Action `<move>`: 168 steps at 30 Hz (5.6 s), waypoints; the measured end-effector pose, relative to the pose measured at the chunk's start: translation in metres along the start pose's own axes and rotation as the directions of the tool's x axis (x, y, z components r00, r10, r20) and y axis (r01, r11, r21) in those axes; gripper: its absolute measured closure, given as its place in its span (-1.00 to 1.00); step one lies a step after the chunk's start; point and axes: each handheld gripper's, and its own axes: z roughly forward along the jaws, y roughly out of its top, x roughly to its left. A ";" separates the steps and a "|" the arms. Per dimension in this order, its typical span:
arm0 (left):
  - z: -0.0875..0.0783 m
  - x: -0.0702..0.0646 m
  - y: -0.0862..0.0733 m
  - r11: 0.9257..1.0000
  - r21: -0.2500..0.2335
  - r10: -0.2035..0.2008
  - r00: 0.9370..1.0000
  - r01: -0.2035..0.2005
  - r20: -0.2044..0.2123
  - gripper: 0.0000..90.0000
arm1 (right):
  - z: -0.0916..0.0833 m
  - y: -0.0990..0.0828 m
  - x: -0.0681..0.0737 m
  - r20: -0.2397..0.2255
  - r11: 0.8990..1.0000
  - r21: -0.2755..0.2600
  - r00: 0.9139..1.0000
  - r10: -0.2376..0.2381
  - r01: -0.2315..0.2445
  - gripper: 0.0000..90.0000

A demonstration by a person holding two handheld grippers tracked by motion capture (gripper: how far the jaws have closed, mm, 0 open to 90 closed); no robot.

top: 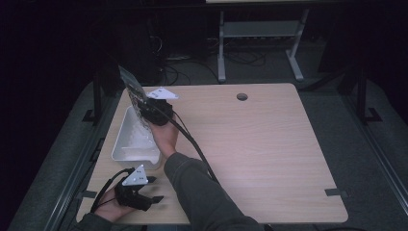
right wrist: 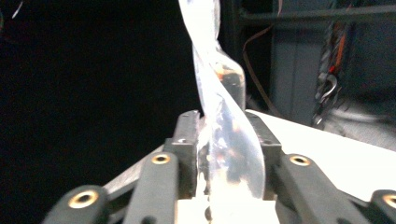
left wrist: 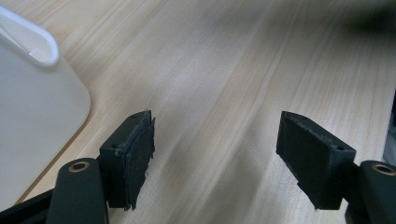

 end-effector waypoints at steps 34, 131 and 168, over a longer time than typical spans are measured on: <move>0.000 0.000 0.000 1.000 -0.001 -0.004 1.000 0.004 0.005 -0.40 | -0.006 -0.020 0.004 0.023 0.992 0.114 0.998 -0.058 0.055 0.67; 0.000 0.000 0.003 0.999 -0.037 -0.022 0.999 0.021 -0.028 -0.42 | -0.152 -0.034 -0.088 -0.176 0.973 0.205 0.973 0.146 -0.109 -0.32; 0.001 0.001 0.004 0.995 -0.067 -0.076 0.997 0.073 -0.029 -0.57 | -0.244 -0.087 -0.132 -0.203 0.945 0.308 0.963 0.177 -0.109 -0.46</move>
